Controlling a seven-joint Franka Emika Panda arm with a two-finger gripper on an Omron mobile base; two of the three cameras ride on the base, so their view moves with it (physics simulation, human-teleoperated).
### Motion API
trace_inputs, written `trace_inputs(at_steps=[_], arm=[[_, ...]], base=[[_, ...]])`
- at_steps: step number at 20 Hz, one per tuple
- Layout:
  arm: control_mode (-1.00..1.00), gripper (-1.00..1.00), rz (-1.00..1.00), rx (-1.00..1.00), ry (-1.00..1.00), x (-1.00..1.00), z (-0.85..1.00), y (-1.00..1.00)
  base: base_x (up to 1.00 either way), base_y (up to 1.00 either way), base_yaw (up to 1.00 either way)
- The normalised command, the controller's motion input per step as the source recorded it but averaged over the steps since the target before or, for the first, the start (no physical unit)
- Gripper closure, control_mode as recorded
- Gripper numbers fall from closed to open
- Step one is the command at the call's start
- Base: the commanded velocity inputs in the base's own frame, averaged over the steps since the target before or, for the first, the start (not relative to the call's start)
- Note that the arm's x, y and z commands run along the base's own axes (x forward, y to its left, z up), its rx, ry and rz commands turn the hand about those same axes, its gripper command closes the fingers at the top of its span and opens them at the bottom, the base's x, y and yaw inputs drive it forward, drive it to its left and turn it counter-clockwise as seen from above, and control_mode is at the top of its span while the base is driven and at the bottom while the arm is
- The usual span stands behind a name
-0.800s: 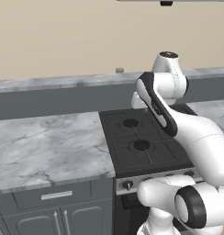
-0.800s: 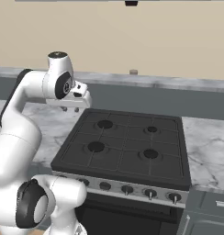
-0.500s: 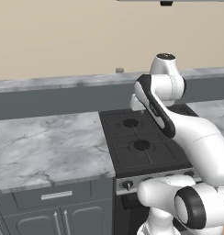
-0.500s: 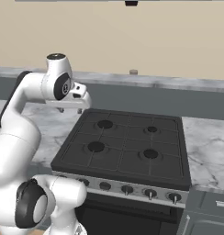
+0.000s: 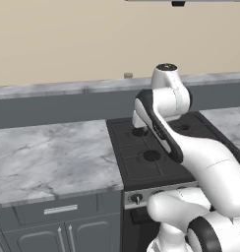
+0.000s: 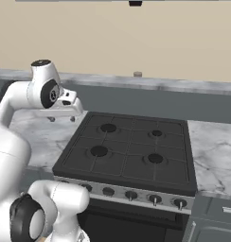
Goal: Take the tongs from the drawer on the left and place them on the dining counter next to the tray containing the kebab skewer.
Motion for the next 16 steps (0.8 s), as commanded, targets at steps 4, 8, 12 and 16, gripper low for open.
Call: trace_inputs(at_steps=[4,8,12,16], arm=[[-1.0,-1.0,0.1,-0.01,0.0,-0.48,0.0,0.45],[-1.0,-1.0,0.21,-0.02,0.0,-0.37,-0.08,0.42],[-1.0,-1.0,0.17,-0.13,-0.03,-0.17,-0.35,0.3],[-1.0,-1.0,0.19,-0.12,-0.12,-0.38,-0.47,0.64]], base=[[0.0,0.0,0.0],[0.0,0.0,0.0],[0.0,0.0,0.0],[0.0,0.0,0.0]])
